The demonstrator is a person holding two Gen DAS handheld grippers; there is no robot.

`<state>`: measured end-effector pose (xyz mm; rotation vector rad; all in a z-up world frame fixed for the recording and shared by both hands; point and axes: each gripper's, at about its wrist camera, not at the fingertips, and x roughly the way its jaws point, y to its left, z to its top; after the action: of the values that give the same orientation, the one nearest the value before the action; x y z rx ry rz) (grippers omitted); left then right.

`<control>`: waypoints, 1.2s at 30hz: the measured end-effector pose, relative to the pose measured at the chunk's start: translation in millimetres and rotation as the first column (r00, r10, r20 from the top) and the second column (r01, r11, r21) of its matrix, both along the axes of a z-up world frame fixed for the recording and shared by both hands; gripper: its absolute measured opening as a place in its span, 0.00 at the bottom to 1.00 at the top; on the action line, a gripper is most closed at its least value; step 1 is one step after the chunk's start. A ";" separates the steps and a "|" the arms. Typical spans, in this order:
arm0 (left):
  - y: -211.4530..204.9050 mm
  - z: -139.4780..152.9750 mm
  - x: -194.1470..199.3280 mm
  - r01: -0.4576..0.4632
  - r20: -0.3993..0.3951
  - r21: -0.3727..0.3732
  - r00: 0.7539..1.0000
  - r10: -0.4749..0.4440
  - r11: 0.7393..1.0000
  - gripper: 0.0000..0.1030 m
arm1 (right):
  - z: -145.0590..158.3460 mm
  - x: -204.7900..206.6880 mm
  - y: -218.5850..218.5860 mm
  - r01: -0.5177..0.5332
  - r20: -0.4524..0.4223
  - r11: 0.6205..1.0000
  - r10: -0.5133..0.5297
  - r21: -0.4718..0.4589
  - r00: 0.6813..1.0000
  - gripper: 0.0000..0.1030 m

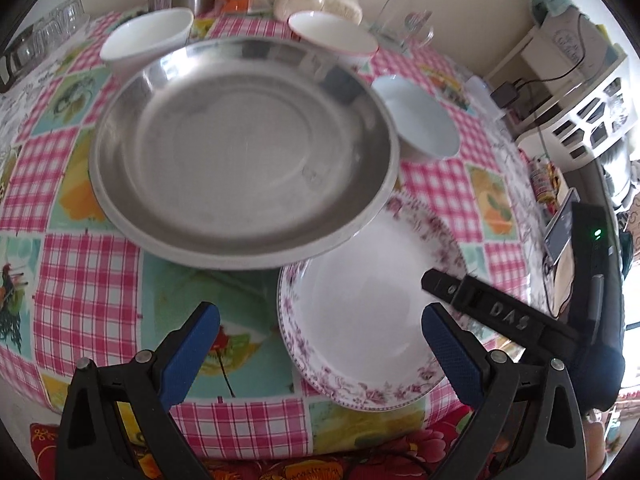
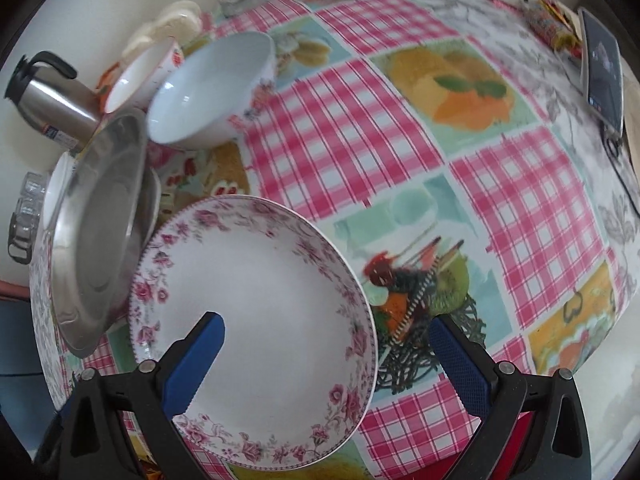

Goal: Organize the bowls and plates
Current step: 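Grasp the rim of the rose-rimmed white plate with the right gripper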

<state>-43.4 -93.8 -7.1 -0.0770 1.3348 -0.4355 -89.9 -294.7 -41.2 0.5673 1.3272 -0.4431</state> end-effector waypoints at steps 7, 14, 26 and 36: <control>-0.8 -17.7 3.6 -0.021 -0.052 0.060 0.998 0.024 0.998 0.98 | -2.3 5.0 -1.4 -0.020 0.054 1.000 0.019 0.018 0.998 1.00; 0.9 -31.0 8.2 -0.038 -0.093 0.065 0.995 0.044 0.997 0.97 | -7.9 15.5 0.6 -0.025 0.047 1.000 0.025 0.009 0.999 0.91; 6.8 -43.9 18.9 -0.095 -0.149 0.018 0.984 0.096 0.995 0.51 | -7.7 19.0 -15.3 -0.007 0.076 0.999 0.005 0.036 0.997 0.73; -0.2 -51.2 21.6 -0.118 -0.159 0.016 0.980 0.119 0.993 0.40 | -13.4 13.4 -24.7 -0.015 0.081 0.996 0.007 0.093 0.997 0.47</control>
<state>-21.9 -94.0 -58.3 -0.1890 1.4809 -0.3294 -76.6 -319.4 -54.6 0.6491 1.2775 -0.3469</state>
